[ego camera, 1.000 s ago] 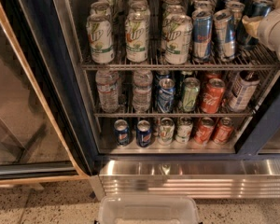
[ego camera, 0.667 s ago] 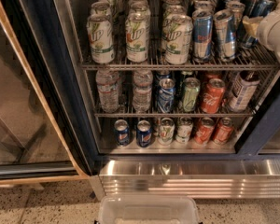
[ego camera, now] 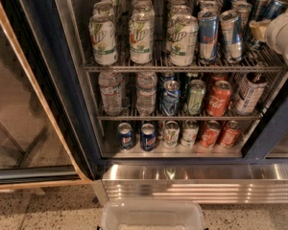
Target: Pick redbull can from top shelf of fridge
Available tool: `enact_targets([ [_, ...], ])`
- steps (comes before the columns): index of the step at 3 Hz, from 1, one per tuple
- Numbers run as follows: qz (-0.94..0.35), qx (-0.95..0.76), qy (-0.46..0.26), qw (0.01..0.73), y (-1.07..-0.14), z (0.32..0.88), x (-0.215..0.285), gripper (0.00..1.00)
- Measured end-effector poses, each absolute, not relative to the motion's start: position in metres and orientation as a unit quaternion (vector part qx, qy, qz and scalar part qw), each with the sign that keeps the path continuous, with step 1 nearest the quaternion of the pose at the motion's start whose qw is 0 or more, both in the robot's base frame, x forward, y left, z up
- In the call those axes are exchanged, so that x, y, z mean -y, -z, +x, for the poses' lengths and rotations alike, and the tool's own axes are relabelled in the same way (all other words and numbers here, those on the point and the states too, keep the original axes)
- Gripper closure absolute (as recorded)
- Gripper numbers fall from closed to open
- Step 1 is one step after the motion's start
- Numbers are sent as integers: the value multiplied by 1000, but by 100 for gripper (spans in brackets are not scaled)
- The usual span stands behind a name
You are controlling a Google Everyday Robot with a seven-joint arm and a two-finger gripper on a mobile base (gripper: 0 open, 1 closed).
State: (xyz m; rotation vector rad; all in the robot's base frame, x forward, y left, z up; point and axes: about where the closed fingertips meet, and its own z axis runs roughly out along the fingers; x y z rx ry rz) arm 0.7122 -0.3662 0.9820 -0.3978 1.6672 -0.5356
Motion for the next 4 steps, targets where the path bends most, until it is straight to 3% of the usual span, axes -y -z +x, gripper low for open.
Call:
enact_targets([
  [4, -90, -717, 194, 663, -991, 705, 369, 41],
])
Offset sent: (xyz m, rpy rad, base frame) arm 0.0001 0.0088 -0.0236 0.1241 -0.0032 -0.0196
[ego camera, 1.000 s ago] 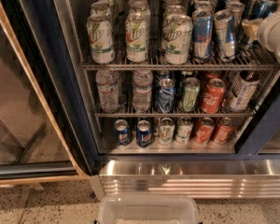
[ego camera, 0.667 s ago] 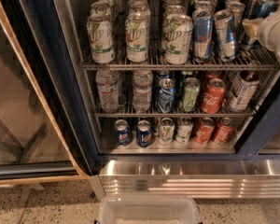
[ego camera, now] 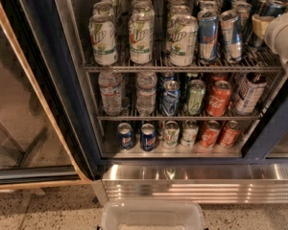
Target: Pick redbull can from top shelf of fridge
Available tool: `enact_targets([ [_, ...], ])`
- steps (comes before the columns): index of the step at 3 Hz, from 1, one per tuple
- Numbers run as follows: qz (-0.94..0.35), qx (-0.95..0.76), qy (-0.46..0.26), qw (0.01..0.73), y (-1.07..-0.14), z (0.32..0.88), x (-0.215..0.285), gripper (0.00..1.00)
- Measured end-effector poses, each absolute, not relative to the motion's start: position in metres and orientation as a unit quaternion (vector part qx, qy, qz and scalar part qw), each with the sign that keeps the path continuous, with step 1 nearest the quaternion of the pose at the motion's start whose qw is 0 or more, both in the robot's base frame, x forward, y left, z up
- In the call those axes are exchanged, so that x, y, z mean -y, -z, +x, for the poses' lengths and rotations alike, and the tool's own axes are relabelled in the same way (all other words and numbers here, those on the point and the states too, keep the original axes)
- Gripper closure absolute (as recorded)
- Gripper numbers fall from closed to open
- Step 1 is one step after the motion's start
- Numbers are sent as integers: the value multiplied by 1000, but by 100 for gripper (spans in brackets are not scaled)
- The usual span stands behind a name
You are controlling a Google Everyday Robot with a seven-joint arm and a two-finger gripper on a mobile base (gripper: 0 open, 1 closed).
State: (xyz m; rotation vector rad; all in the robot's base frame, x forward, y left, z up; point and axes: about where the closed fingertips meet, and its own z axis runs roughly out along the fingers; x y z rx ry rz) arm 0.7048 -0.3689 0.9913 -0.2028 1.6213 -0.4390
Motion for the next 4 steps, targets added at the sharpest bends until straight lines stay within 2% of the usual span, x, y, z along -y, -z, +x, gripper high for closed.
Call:
enact_targets([
  [1, -70, -713, 185, 673, -994, 701, 368, 44],
  [2, -64, -715, 187, 671, -989, 699, 373, 39],
  [4, -33, -707, 173, 685, -991, 695, 362, 37],
])
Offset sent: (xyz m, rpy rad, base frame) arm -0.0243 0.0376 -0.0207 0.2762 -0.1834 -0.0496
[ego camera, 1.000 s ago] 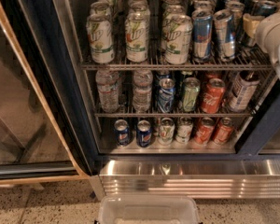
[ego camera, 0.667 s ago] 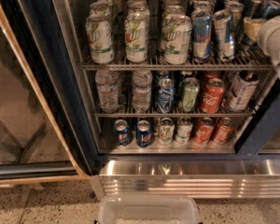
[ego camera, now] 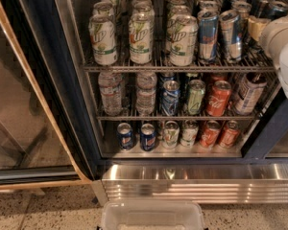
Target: Pick redbull can from top shelf of fridge
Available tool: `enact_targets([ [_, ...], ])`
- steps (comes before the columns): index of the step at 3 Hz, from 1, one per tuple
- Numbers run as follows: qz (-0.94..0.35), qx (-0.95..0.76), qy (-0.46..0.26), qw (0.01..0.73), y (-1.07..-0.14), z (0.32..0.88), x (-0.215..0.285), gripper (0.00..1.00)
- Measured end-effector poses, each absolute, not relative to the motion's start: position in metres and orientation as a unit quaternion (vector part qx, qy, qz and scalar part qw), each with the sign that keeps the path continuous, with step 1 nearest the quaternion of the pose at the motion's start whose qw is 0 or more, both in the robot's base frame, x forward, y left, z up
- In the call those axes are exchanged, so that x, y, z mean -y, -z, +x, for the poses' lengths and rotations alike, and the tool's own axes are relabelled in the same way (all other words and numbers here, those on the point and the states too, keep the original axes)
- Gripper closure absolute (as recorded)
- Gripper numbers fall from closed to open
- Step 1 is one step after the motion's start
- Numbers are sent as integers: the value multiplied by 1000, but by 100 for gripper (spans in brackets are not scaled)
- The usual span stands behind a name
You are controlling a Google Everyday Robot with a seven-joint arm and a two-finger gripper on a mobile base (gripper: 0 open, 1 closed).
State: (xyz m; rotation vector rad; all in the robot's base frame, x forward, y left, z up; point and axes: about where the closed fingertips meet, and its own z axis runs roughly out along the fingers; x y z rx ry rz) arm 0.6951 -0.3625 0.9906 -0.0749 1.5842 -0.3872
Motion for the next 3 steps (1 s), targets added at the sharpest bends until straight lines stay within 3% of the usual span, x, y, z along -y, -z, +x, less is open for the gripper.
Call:
enact_targets([
  [2, -7, -705, 154, 693, -981, 694, 356, 30],
  [3, 10, -701, 148, 698, -976, 696, 351, 20],
])
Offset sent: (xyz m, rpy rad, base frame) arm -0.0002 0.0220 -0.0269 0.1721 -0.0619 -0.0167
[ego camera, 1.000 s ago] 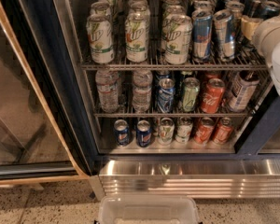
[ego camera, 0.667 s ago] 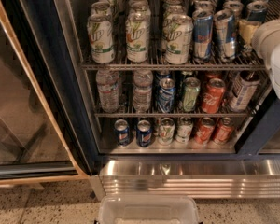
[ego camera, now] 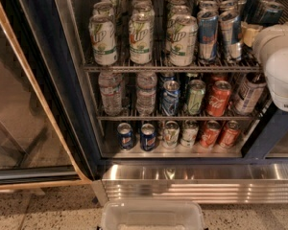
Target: Pick redbull can from top shelf of fridge
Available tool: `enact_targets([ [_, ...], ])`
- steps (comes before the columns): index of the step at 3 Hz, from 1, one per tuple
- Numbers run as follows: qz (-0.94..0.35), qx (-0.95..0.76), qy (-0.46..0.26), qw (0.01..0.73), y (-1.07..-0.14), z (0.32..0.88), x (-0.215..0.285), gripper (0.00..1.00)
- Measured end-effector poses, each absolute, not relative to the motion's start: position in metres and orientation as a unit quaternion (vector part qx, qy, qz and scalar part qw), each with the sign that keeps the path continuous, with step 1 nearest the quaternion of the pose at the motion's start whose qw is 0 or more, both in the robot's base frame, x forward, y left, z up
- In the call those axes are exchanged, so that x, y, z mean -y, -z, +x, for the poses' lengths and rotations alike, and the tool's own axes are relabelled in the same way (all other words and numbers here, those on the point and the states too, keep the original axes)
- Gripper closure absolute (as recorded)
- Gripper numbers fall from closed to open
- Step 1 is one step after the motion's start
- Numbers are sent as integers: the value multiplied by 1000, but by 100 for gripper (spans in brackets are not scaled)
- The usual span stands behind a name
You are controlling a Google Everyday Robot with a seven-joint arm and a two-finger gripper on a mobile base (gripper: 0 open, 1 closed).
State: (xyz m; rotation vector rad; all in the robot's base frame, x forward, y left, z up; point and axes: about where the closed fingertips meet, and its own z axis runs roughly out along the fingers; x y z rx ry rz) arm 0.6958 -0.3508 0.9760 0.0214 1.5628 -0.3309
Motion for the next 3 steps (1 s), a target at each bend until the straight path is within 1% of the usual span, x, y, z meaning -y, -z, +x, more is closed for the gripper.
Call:
enact_targets([
  [1, 19, -698, 153, 699, -973, 700, 355, 22],
  [3, 25, -686, 191, 701, -982, 709, 382, 20],
])
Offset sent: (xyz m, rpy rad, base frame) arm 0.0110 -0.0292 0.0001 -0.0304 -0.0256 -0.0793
